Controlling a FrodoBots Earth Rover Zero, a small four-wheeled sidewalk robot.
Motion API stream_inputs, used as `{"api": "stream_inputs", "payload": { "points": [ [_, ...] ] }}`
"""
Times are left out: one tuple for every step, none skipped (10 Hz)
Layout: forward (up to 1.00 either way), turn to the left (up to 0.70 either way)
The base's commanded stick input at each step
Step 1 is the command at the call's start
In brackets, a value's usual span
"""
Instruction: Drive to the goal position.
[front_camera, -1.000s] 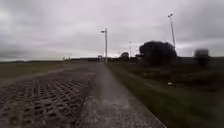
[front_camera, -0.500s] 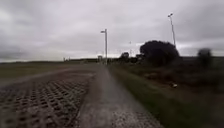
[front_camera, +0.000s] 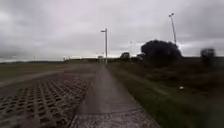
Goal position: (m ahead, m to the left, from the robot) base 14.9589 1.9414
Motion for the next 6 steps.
{"api": "stream_inputs", "payload": {
  "points": [
    [0.7, 0.0],
    [0.7, 0.0],
    [0.7, 0.0],
    [0.7, 0.0],
    [0.7, 0.0],
    [0.7, 0.0]
  ]
}}
